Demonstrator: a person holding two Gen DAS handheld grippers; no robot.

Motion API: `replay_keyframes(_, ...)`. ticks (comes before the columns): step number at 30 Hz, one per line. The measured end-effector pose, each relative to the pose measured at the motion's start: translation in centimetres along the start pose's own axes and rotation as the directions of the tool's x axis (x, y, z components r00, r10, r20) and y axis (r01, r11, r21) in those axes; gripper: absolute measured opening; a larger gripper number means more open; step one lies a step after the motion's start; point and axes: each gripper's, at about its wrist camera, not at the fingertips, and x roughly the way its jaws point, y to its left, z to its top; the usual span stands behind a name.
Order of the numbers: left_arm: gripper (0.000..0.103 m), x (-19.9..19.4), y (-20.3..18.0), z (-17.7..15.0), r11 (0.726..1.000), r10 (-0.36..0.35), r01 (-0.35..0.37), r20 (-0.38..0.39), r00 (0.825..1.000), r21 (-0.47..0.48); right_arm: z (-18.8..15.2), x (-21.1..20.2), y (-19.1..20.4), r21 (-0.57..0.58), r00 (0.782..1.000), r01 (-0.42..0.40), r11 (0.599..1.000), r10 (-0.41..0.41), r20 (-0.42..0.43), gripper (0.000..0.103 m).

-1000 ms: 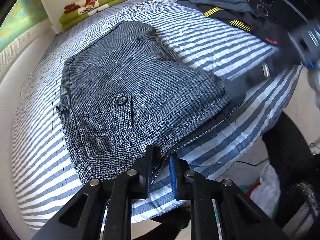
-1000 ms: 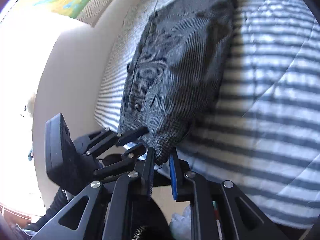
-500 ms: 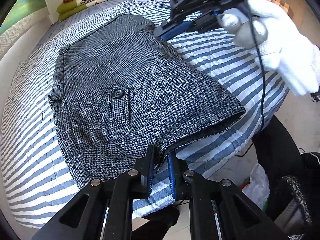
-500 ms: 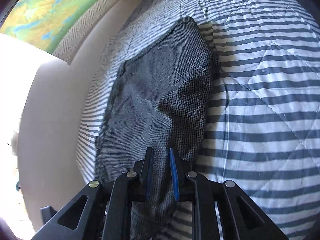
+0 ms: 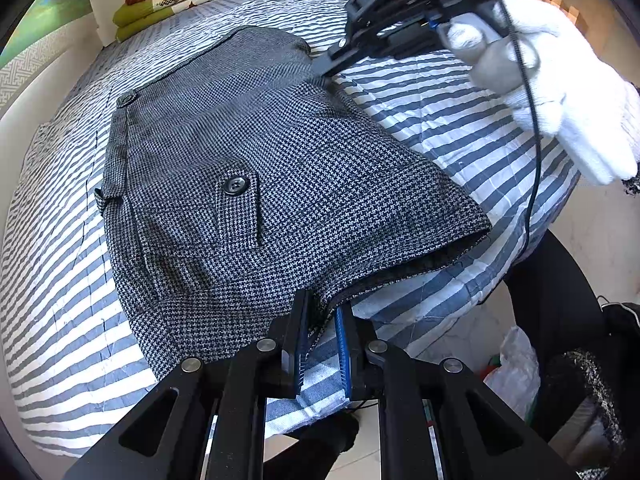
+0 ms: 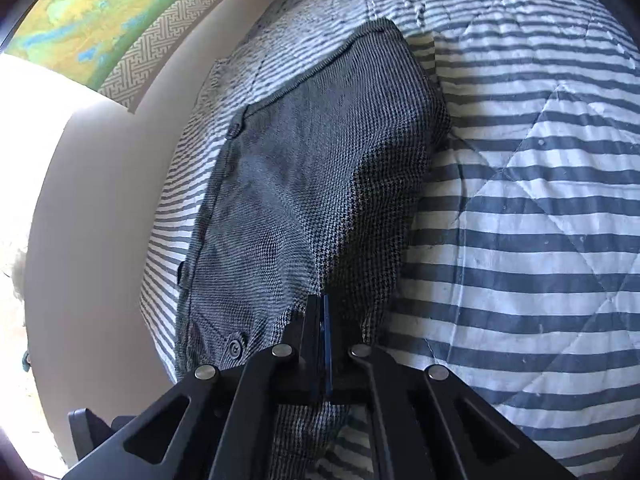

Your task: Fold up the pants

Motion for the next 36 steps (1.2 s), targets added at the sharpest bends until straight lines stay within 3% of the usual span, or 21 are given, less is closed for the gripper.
replay_keyframes(5, 0.014, 0.0, 0.1, 0.1, 1.000, -0.004, 0.004, -0.002, 1.000, -0.003, 0.5, 0.3, 0.4, 0.001, 0.999, 0.035, 0.999, -0.035, -0.015, 0.010)
replay_keyframes(10, 0.014, -0.2, 0.1, 0.3, 1.000, -0.008, 0.008, 0.000, 1.000, -0.006, 0.7, 1.6, 0.1, 0.026, 0.999, 0.024, 0.999, -0.023, -0.030, 0.010)
replay_keyframes(15, 0.014, -0.3, 0.0, 0.2, 1.000, -0.005, 0.005, 0.000, 1.000, 0.001, 0.3, 2.3, -0.3, 0.070, 0.997, -0.018, 0.997, 0.023, -0.071, 0.000)
replay_keyframes(21, 0.014, -0.3, -0.1, 0.1, 1.000, -0.003, 0.003, 0.002, 1.000, 0.004, -0.8, -1.7, -1.3, 0.105, 0.998, -0.059, 0.993, 0.056, 0.031, 0.000)
replay_keyframes(25, 0.014, -0.3, -0.1, 0.2, 1.000, -0.004, 0.004, -0.001, 1.000, 0.007, -1.6, -3.1, -1.6, 0.103, 0.996, -0.080, 0.991, 0.077, 0.038, 0.000)
replay_keyframes(29, 0.014, -0.6, 0.1, 0.3, 1.000, -0.007, 0.007, 0.007, 1.000, 0.002, -4.6, -5.0, -1.0, 0.072, 0.995, -0.103, 0.992, 0.102, 0.022, 0.000)
replay_keyframes(36, 0.013, -0.6, 0.0, 0.3, 1.000, -0.004, 0.005, 0.013, 1.000, -0.009, -12.9, -9.9, -1.5, 0.077, 0.996, -0.088, 0.993, 0.088, -0.001, 0.000)
